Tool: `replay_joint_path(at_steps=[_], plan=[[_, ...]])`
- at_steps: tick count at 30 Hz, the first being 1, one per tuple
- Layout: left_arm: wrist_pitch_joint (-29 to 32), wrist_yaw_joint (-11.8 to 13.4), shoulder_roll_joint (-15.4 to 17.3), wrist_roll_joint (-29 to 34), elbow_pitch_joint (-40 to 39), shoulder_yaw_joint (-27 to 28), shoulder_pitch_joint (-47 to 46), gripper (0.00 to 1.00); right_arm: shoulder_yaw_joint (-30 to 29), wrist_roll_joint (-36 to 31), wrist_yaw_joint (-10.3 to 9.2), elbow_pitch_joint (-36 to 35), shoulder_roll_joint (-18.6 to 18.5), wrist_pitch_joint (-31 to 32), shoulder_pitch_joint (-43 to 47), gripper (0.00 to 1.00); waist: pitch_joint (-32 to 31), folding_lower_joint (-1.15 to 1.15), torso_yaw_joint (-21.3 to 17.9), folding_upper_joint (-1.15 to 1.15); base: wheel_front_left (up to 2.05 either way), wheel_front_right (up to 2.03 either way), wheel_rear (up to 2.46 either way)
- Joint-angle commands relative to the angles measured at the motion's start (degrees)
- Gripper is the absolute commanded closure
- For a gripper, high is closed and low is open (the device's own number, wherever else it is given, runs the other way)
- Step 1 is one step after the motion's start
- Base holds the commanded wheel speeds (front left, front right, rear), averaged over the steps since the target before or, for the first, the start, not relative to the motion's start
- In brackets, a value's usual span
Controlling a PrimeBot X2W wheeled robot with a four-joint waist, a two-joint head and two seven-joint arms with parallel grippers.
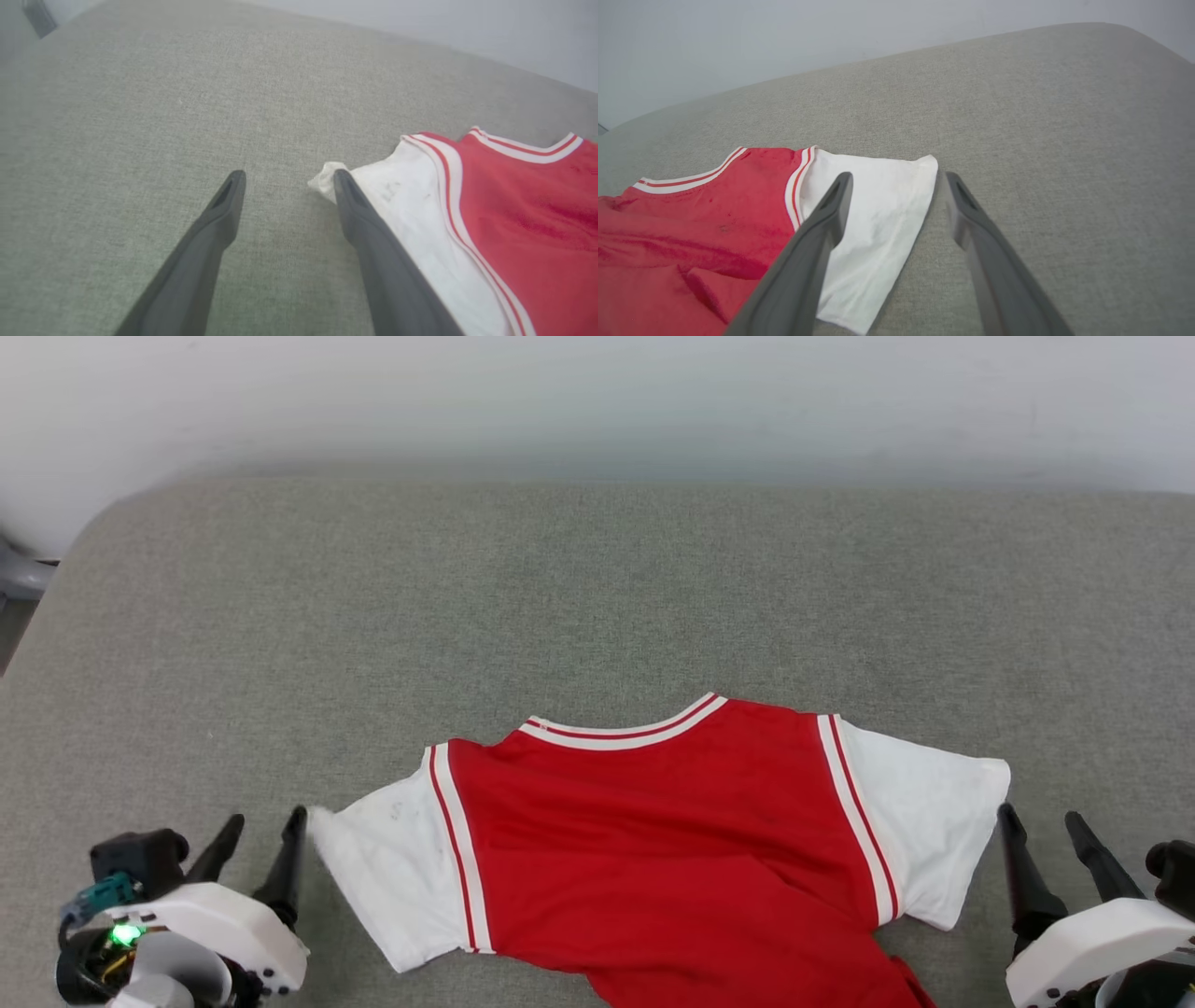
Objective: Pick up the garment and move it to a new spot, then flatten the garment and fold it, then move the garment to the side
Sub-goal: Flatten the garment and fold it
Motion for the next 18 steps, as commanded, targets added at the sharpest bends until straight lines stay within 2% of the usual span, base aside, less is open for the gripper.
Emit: replay_joint_path(at_steps=[1,5,11,18], plan=[[-0.78,0.30,-0.58,0.45,-0.91,1.60,-0.54,0.00,-0.71,0.19,-0.04,0.62,0.03,0.19,-0.73,0.00,-0.54,0.00,-0.05,0.00,0.00,0.00,0.00],[-1.34,1.07,-1.51,3.87,-4.76,6.22,-0.02,0.00,-2.34,-0.48,-0.04,2.46,0.03,0.69,-1.61,0.00,-1.34,0.00,-0.11,0.00,0.00,0.00,0.00],[-1.32,1.32,-4.77,10.25,-12.09,12.47,3.04,0.00,-5.21,-0.55,-0.04,6.70,0.03,4.49,-4.43,0.00,-1.80,0.00,-0.01,0.00,0.00,0.00,0.00],[-1.29,1.78,-7.27,15.18,-18.13,14.58,5.23,0.00,-5.99,-3.06,-0.03,11.57,-0.55,12.46,-9.89,0.00,-1.03,0.00,1.32,0.00,0.00,0.00,0.00]])
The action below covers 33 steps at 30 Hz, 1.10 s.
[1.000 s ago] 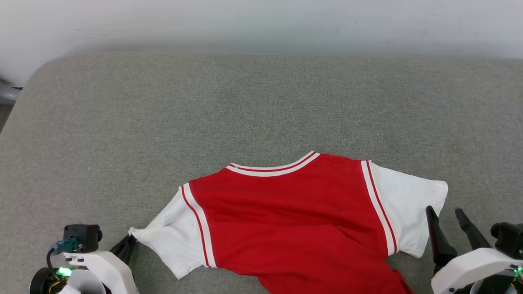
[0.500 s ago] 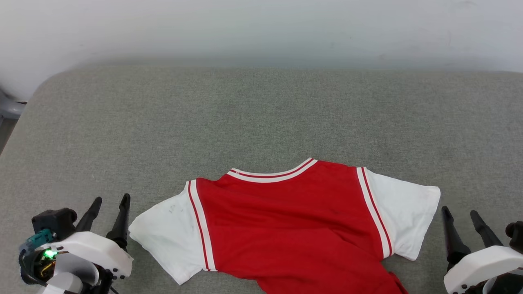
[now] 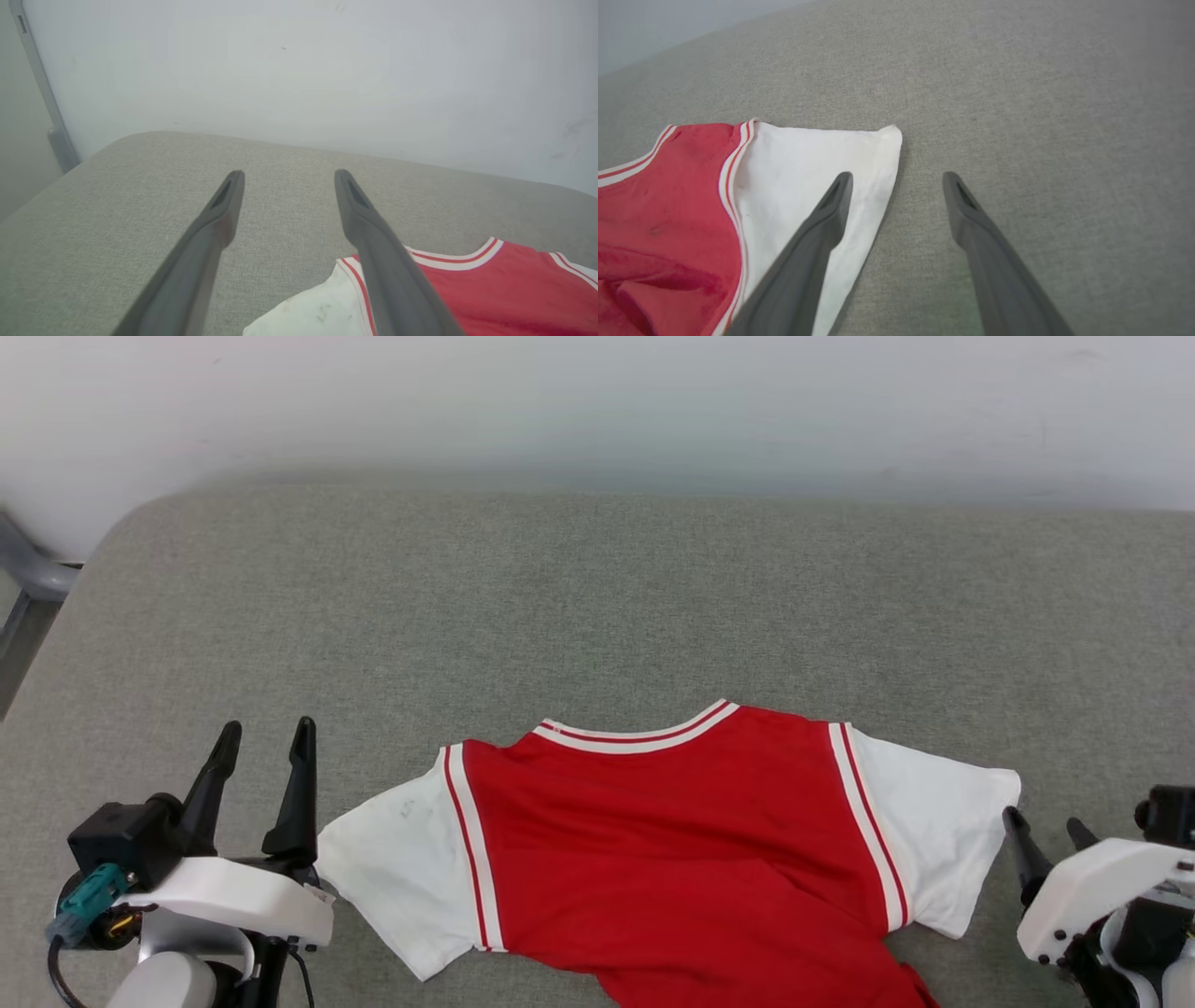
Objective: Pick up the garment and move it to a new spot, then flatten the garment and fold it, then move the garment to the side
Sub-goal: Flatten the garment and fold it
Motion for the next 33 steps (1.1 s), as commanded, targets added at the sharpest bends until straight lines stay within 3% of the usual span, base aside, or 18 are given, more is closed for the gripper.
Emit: replay_joint_path(at_steps=[1,13,17,18,20,27,33], plan=[[-0.12,0.26,-0.16,0.39,-0.60,0.08,0.53,0.00,0.19,-0.27,-0.02,0.36,-0.50,0.83,-1.38,0.00,0.37,0.00,0.34,0.00,0.00,0.00,0.00],[-0.13,-0.25,-3.09,3.97,-4.91,-0.43,0.00,0.00,4.70,-2.76,-0.03,9.41,-6.78,20.24,-11.83,0.00,5.04,0.00,3.84,0.00,0.00,0.00,0.00],[-0.13,-0.88,-3.99,4.21,-4.16,-0.09,0.08,0.00,6.25,-1.81,-0.02,14.18,-6.74,26.30,-11.13,0.00,5.74,0.00,4.66,0.00,0.00,0.00,0.00],[-0.13,-0.97,-4.19,4.13,-3.93,-0.05,0.26,0.00,6.35,-1.42,-0.02,15.13,-6.29,27.69,-10.62,0.42,5.77,0.00,4.75,0.00,0.00,0.00,0.00],[-0.13,-1.12,-4.36,3.94,-3.27,0.02,0.79,0.00,6.89,-0.71,0.05,15.81,-5.89,29.03,-9.87,1.00,5.66,0.00,4.72,0.00,0.00,0.00,0.00],[3.94,-2.53,-2.85,1.38,-0.73,-0.52,2.09,0.00,5.35,0.91,-0.03,10.24,-7.85,25.93,-10.04,1.00,3.40,0.00,3.32,0.00,0.00,0.00,0.00],[16.35,-4.98,0.27,-4.83,1.58,-1.07,1.24,0.00,3.89,1.99,-0.04,0.29,-7.20,25.29,-7.00,1.00,1.58,0.00,1.25,0.00,0.00,0.00,0.00]])
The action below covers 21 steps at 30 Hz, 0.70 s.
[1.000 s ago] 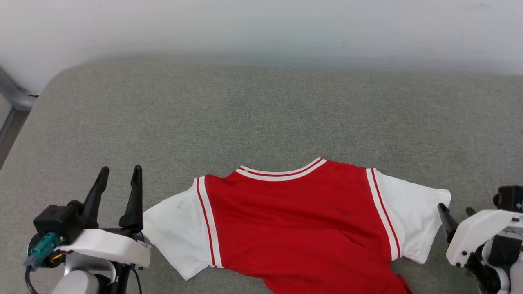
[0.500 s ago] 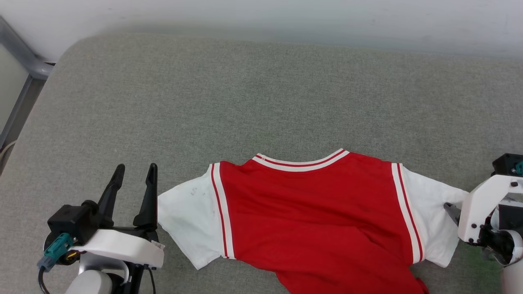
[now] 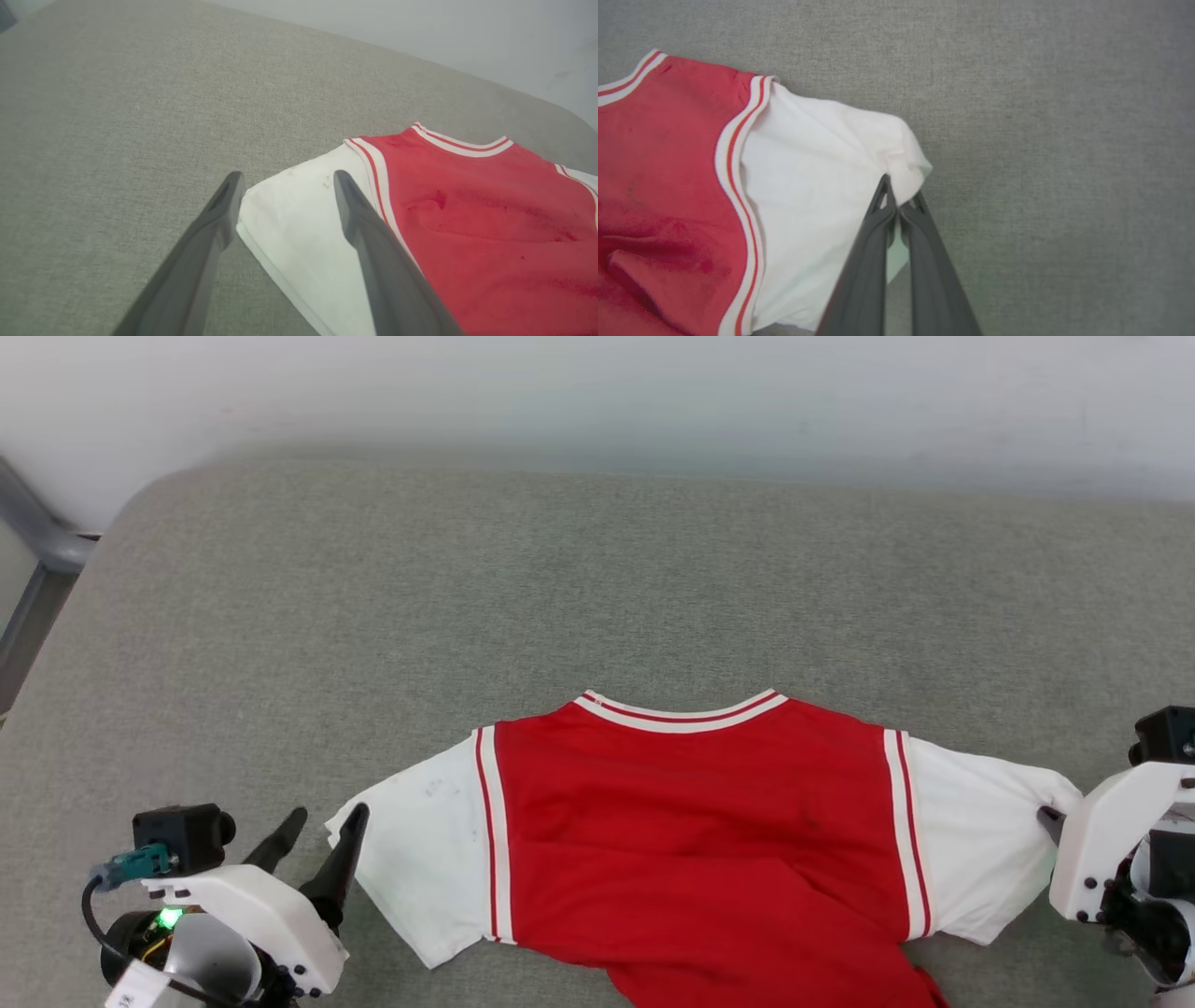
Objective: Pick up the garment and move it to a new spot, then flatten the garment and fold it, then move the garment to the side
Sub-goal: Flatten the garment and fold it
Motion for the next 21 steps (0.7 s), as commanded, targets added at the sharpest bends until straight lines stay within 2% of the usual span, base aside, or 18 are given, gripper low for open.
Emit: replay_joint_path(at_steps=[1,5,13,16,20,21], plan=[[2.90,-0.59,0.46,-2.10,0.60,0.04,-0.51,0.00,-0.22,0.02,-0.06,-1.54,0.61,0.54,1.59,1.00,-0.36,0.00,-1.13,0.00,0.00,0.00,0.00],[12.69,-1.32,2.87,-7.99,2.67,0.92,-1.72,0.00,0.38,0.14,-0.06,-7.00,2.35,1.79,3.99,1.00,0.12,0.00,-3.55,0.00,0.00,0.00,0.00],[26.03,-0.54,6.65,-11.43,8.40,-0.56,-6.81,0.00,1.68,0.48,-0.05,-12.16,5.78,2.09,5.70,1.00,4.17,0.00,-7.43,0.00,0.00,0.00,0.00],[29.83,-1.22,6.89,-11.79,10.93,-2.37,-7.67,0.00,1.95,0.87,-0.05,-11.99,6.38,1.77,5.29,1.00,5.27,0.00,-8.30,0.00,0.00,0.00,0.00],[37.17,-1.06,5.08,-13.59,14.97,-5.98,-6.66,0.00,2.20,1.19,-0.05,-11.03,6.90,0.86,4.73,1.00,6.05,0.00,-9.17,0.00,0.00,0.00,0.00],[38.36,-1.24,4.36,-14.27,15.61,-6.58,-6.41,0.09,2.14,1.32,-0.05,-10.80,7.00,0.47,4.56,1.00,6.14,0.00,-9.30,0.00,0.00,0.00,0.00]])
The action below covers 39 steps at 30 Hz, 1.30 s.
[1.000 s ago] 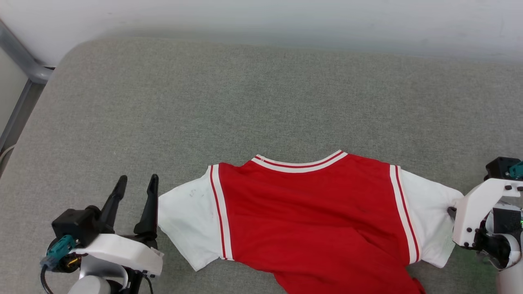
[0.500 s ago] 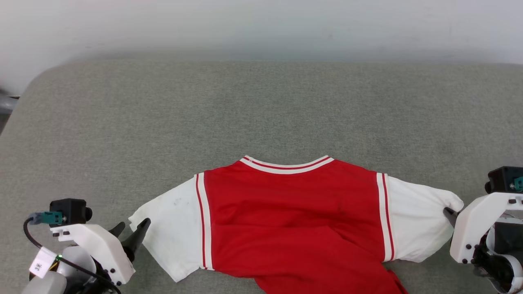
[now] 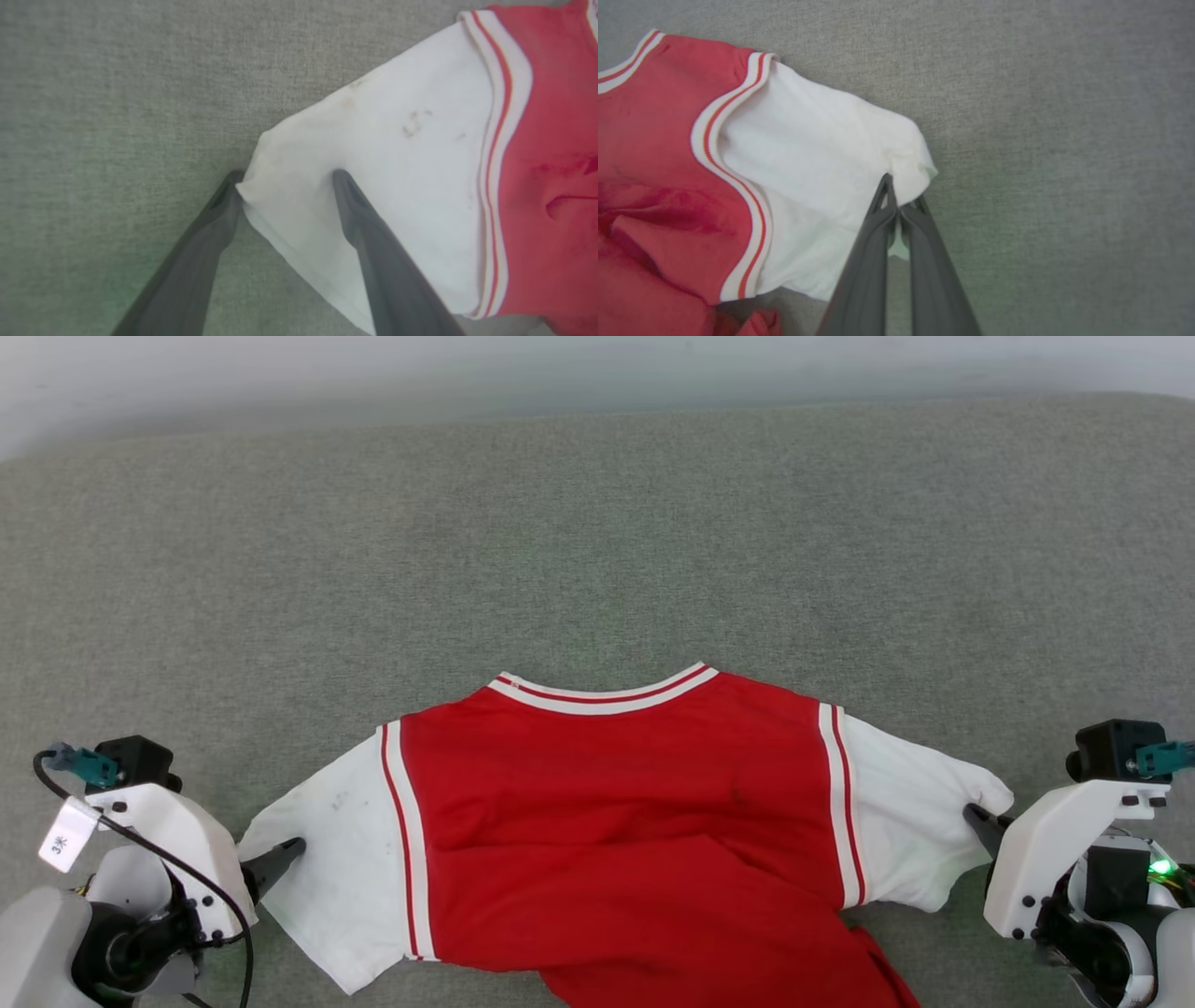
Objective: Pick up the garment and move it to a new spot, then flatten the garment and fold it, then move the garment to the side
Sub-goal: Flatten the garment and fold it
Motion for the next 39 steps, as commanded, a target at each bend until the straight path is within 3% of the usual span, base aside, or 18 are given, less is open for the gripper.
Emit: replay_joint_path(at_steps=[1,2,9,16,22,30,39], plan=[[3.48,-0.34,-4.54,-1.24,3.41,-4.35,4.02,0.73,-0.07,0.36,-0.04,0.33,0.28,-0.66,-0.69,1.00,0.31,0.01,-0.37,-0.01,0.00,0.00,0.00],[4.13,-0.65,-4.62,-0.83,3.72,-5.08,3.97,1.00,-0.02,0.47,-0.04,0.55,0.37,-0.95,-0.73,1.00,0.36,0.01,-0.47,-0.01,0.00,0.00,0.00],[-4.64,-2.47,-3.52,3.46,2.76,-3.79,-0.06,1.00,-0.54,0.59,-0.04,0.68,0.23,-2.98,-1.62,1.00,-0.57,0.01,0.16,-0.01,0.00,0.00,0.00],[-14.41,-1.10,-0.72,8.82,-1.00,-0.88,-4.75,1.00,-0.84,-1.37,-0.04,-1.05,-1.95,-6.77,-4.11,1.00,-3.20,0.01,1.47,-0.01,0.00,0.00,0.00],[-19.24,0.09,-1.27,12.52,-2.77,-0.37,-10.66,1.00,-0.90,-2.54,-0.04,1.02,-3.56,-8.83,-9.65,1.00,-5.09,0.01,2.51,-0.01,0.00,0.00,0.00],[-22.83,-1.14,-4.03,14.23,3.45,-0.32,-21.42,1.00,0.16,-4.18,-0.05,7.33,-5.58,-11.14,-20.01,1.00,-5.74,0.01,2.57,-0.01,0.00,0.00,0.00],[-31.53,-3.59,-5.17,16.61,14.15,1.41,-38.10,1.00,0.44,-6.58,-0.05,16.78,-6.53,-17.77,-39.02,1.00,-1.95,0.01,1.43,-0.01,0.00,0.00,0.00]])
